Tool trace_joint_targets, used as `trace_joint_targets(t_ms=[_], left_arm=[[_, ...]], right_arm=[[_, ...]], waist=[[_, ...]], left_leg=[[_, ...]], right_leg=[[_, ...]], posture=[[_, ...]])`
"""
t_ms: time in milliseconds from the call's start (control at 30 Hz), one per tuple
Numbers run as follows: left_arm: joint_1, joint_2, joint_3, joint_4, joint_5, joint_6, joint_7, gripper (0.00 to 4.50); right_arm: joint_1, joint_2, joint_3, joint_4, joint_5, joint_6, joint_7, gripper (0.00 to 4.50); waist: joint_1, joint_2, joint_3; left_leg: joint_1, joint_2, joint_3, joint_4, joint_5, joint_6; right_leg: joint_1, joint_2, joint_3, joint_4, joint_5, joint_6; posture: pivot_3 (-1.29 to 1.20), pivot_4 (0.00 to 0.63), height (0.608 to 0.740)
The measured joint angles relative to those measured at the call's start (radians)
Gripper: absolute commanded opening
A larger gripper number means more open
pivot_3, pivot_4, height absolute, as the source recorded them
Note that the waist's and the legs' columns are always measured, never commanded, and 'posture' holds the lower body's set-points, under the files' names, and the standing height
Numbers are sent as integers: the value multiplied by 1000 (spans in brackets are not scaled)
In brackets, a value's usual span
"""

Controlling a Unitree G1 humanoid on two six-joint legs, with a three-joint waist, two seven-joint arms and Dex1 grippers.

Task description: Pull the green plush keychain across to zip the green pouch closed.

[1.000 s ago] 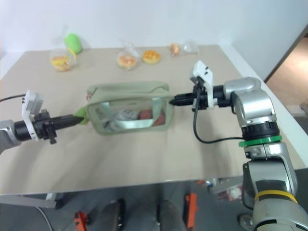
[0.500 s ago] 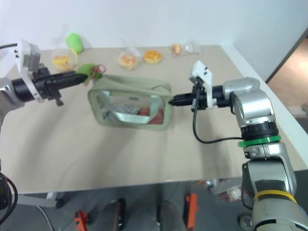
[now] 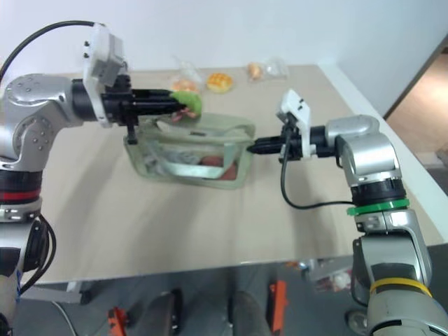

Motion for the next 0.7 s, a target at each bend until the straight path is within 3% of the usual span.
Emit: trace_joint_targets(t_ms=[300, 633, 700], left_arm=[[48, 44, 1, -1, 44, -9, -36, 265], [86, 80, 93, -15, 13, 38, -13, 3429], [116, 90, 106, -35, -5, 46, -17, 3429]], right_arm=[[2, 0, -1, -19, 1, 2, -1, 0], [-5, 19, -1, -6, -2, -11, 0, 0], [-8, 22, -1, 7, -3, -16, 2, 0]], waist=[[1, 0, 0], [-1, 0, 0], [-1, 0, 0]], left_leg=[[0, 0, 0, 1, 0, 0], [0, 0, 0, 1, 0, 0], [0, 0, 0, 1, 0, 0]], right_leg=[[0, 0, 0, 0, 0, 0], [0, 0, 0, 1, 0, 0], [0, 0, 0, 1, 0, 0]], posture=[[0, 150, 740], [0, 150, 740], [0, 150, 740]])
